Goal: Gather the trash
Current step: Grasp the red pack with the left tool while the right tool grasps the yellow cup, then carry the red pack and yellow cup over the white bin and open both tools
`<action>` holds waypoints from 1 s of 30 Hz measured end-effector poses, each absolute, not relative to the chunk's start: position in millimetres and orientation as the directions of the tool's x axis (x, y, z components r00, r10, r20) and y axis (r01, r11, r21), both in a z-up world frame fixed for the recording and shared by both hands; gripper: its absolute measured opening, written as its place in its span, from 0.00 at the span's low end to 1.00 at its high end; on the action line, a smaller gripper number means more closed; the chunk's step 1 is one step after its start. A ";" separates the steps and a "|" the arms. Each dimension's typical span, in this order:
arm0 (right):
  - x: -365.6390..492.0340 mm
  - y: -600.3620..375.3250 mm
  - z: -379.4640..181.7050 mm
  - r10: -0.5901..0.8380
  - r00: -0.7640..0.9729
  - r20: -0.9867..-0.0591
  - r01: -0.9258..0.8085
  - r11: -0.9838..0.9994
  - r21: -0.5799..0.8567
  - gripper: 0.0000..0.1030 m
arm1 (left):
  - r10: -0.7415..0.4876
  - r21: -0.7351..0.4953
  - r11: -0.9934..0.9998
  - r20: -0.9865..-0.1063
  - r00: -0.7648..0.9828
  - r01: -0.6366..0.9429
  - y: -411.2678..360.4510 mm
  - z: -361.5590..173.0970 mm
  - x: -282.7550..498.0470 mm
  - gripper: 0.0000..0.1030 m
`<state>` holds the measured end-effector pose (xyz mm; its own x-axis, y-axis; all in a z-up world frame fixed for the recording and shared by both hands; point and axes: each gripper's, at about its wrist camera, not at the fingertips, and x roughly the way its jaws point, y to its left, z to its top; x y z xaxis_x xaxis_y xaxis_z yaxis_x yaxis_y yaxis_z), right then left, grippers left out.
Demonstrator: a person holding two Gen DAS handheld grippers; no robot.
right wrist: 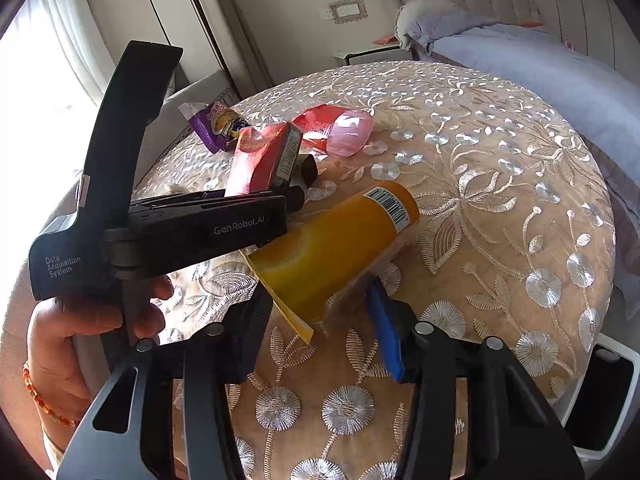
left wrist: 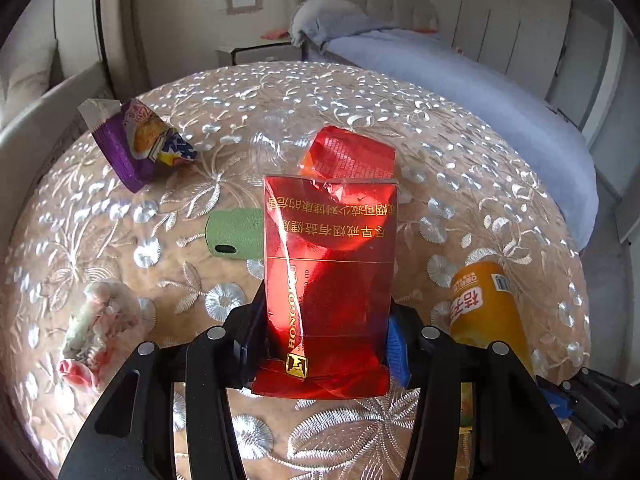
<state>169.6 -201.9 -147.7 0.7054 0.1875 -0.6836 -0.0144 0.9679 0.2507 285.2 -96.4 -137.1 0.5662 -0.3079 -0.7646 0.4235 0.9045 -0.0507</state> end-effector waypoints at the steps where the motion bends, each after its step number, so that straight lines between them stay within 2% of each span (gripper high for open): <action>1: 167.3 -202.9 -146.8 0.181 0.712 -0.679 -0.015 0.970 0.243 0.22 | -0.307 -0.053 0.908 -0.760 0.573 0.416 -92.6 -135.6 281.9 0.48; 5: 159.0 -207.8 -144.5 0.163 0.737 -0.656 -0.016 0.974 0.224 0.12 | -0.294 -0.054 0.920 -0.750 0.593 0.387 -84.3 -132.8 268.8 0.48; 11: 138.9 -221.4 -129.9 0.159 0.777 -0.610 -0.015 0.972 0.235 0.09 | -0.270 -0.035 0.937 -0.708 0.653 0.349 -75.7 -118.8 231.6 0.48; 20: 86.1 -238.2 -99.2 0.133 0.847 -0.515 -0.020 0.976 0.219 0.08 | -0.265 -0.012 0.942 -0.641 0.720 0.336 -80.1 -92.6 172.0 0.48; 30: 31.2 -271.8 -77.9 0.084 0.892 -0.445 0.024 0.973 0.231 0.08 | -0.304 0.050 0.908 -0.605 0.736 0.416 -119.5 -79.1 120.9 0.48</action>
<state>31.2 -271.8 -77.9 0.8916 0.0838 -0.4451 0.0241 0.9726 0.2312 120.9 -119.5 -79.0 0.7357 -0.3041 -0.6052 0.4164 0.9078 0.0501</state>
